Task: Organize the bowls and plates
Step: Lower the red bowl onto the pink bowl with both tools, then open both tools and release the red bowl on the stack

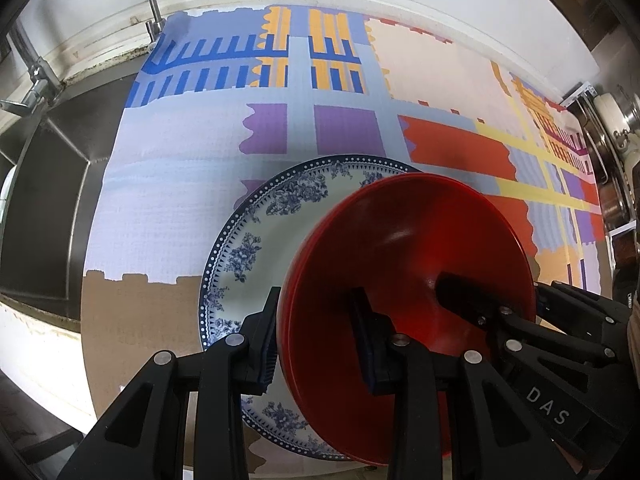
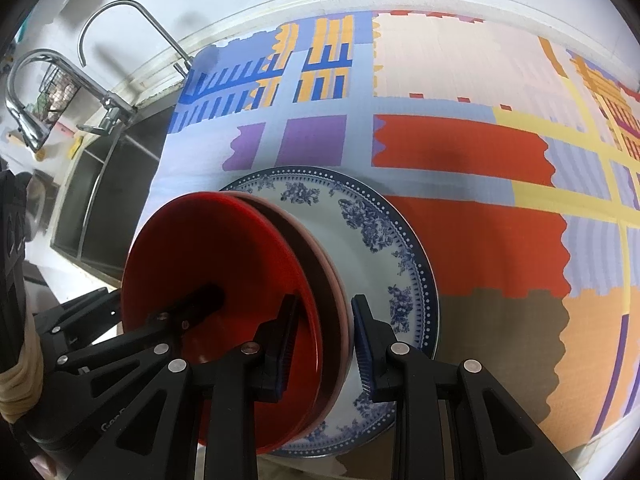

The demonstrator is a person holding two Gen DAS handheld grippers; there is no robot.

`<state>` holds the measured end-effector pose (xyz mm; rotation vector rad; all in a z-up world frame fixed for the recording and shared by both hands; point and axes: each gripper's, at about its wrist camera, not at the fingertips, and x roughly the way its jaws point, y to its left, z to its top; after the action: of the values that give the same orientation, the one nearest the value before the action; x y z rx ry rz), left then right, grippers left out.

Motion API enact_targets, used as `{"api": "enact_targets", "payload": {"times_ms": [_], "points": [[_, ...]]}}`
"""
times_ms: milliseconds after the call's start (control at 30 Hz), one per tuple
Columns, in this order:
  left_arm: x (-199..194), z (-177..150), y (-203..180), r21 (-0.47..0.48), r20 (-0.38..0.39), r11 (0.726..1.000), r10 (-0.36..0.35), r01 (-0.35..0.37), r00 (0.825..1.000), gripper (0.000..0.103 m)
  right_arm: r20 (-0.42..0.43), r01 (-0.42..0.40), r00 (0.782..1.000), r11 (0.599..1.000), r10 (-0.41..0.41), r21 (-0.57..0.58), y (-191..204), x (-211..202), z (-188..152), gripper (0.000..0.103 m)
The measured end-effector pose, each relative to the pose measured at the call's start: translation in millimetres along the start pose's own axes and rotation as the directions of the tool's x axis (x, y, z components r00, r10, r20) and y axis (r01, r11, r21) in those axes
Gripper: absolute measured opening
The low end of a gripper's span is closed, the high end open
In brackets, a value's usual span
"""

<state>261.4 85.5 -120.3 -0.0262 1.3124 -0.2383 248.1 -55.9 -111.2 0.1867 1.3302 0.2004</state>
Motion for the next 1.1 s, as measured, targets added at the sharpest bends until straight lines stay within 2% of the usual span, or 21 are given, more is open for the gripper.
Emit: {"api": "enact_targets", "payload": {"times_ms": [233,367,467,533,667,767,833,933,1100], "points": [[0.3,-0.5,1.2,0.014,0.017,1.0,-0.004,0.004,1.0,0.033,0.004,-0.001,1.0,1.0,0.001,0.003,-0.6,6.1,-2.1,0.028],[-8.2,-3.1,4.2,0.021,0.062,1.0,0.021,-0.023,0.998,0.034,0.029,0.003,1.0,1.0,-0.003,0.0,1.0,9.0,-4.0,0.028],[-22.6,-8.3,7.7,0.026,0.116,0.999,0.029,-0.032,0.993,0.042,0.073,0.0,0.997,1.0,-0.001,0.01,0.9,1.8,-5.8,0.029],[-36.7,-14.6,8.1,0.027,0.172,0.998,0.048,-0.053,0.984,0.048,0.107,0.001,0.994,1.0,-0.003,0.017,1.3,-6.1,-7.7,0.036],[-65.4,-31.3,2.1,0.028,0.294,0.996,0.074,-0.086,0.953,0.064,0.199,0.034,0.979,0.999,-0.034,0.003,2.7,-32.8,-18.6,0.041],[-85.4,-48.2,-6.2,0.037,0.374,0.993,0.088,-0.11,0.923,0.074,0.275,0.053,0.96,0.998,-0.045,-0.022,6.5,-53.9,-30.9,0.051],[-94.7,-59.4,-10.3,0.035,0.406,0.991,0.104,-0.129,0.908,0.081,0.33,0.069,0.942,0.997,-0.053,-0.035,6.9,-68.4,-42.1,0.06],[-108.1,-78.0,-16.9,0.016,0.446,0.988,0.132,-0.155,0.885,0.087,0.415,0.108,0.906,0.993,-0.079,-0.046,5.5,-88.1,-60.5,0.069],[-128.9,-117.9,-29.6,-0.015,0.522,0.984,0.16,-0.179,0.838,0.094,0.505,0.138,0.858,0.989,-0.096,-0.046,-2.2,-115.7,-94.5,0.077]]}}
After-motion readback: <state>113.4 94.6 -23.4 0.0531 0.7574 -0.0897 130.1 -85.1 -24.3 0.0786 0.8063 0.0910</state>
